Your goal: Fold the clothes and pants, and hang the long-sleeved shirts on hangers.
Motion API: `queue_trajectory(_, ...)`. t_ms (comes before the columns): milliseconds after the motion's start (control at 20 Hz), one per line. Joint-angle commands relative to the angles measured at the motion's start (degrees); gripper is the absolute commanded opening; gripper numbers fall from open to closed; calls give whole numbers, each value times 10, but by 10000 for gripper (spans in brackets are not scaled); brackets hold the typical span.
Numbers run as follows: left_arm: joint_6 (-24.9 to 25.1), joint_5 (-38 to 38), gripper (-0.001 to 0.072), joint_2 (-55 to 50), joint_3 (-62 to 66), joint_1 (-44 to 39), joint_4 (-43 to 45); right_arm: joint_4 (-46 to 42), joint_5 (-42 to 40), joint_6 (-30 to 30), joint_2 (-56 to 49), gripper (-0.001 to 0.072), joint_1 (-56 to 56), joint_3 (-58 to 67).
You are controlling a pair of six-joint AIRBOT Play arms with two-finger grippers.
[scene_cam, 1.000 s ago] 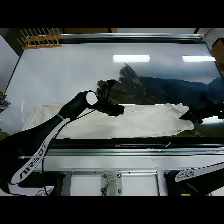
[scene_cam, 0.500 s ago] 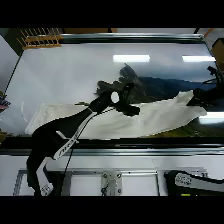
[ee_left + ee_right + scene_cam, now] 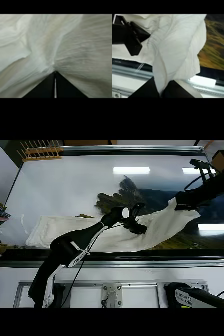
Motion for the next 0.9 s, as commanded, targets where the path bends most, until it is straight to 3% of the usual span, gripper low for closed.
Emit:
queue_trajectory(0,-3,-12,19,23,5,21,3,-6,-1,45,2,10,75,23)
queue_trajectory(350,-4,-50,20,153,4,153,138,3,-76,162,-2,9,217,24)
queue_trajectory(550,-3,-93,20,214,4,249,169,16,-115,235,-38,10,303,24)
queue_trajectory(850,5,-134,19,283,3,355,168,30,-241,265,-157,11,415,24)
